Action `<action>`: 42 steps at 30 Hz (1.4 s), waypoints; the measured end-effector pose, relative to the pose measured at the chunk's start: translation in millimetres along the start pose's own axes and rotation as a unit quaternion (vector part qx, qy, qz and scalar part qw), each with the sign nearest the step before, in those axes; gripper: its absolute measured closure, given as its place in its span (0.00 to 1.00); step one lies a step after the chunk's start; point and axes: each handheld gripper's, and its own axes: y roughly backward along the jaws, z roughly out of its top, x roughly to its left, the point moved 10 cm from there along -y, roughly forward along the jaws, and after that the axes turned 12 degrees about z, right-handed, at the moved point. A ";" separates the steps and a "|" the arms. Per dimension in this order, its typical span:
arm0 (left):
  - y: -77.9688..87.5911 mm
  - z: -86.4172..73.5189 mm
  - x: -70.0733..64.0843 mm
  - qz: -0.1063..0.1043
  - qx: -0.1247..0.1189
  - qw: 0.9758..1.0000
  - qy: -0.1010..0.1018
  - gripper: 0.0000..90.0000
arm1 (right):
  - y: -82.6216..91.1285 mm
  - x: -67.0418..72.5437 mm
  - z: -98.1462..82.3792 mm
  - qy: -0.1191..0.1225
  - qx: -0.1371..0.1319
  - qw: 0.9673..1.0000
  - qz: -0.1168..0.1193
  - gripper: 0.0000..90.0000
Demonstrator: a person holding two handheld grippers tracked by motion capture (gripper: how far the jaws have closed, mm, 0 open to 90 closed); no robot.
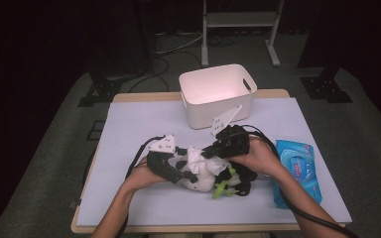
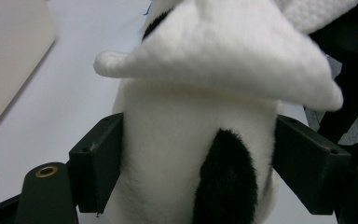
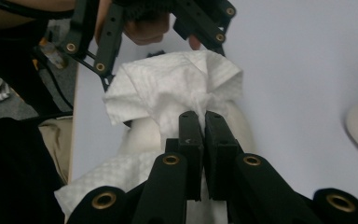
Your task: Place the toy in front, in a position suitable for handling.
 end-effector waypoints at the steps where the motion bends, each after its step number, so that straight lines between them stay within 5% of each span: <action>1: 0.1 0.0 -0.1 0.000 0.002 1.000 -0.001 0.24 | 3.5 -1.2 -1.1 0.000 0.003 1.000 -0.005 0.95; 9: 1.3 -0.2 -1.5 0.001 0.007 1.000 -0.007 0.23 | 48.7 -16.2 -19.5 -0.027 0.008 0.998 -0.050 0.95; 16: 1.7 0.3 -0.4 -0.001 0.010 1.000 -0.003 0.22 | 70.4 -14.2 -47.2 -0.051 0.021 0.997 -0.057 0.95; 25: 3.9 5.1 -4.3 -0.029 0.013 0.999 0.040 0.11 | 69.6 -0.7 -62.8 -0.058 0.000 0.997 -0.043 0.95; 33: -6.7 2.6 -5.3 -0.005 0.045 0.998 0.039 0.05 | 64.7 4.9 -62.6 -0.053 0.000 0.998 -0.046 0.95; 38: -14.6 1.6 -6.3 -0.018 0.060 0.997 0.047 0.03 | 61.2 3.9 -62.1 -0.054 -0.001 0.998 -0.044 0.95; 42: -13.8 3.5 -6.9 -0.014 0.054 0.998 0.019 0.17 | 61.6 2.6 -63.3 -0.058 -0.005 0.997 -0.042 0.95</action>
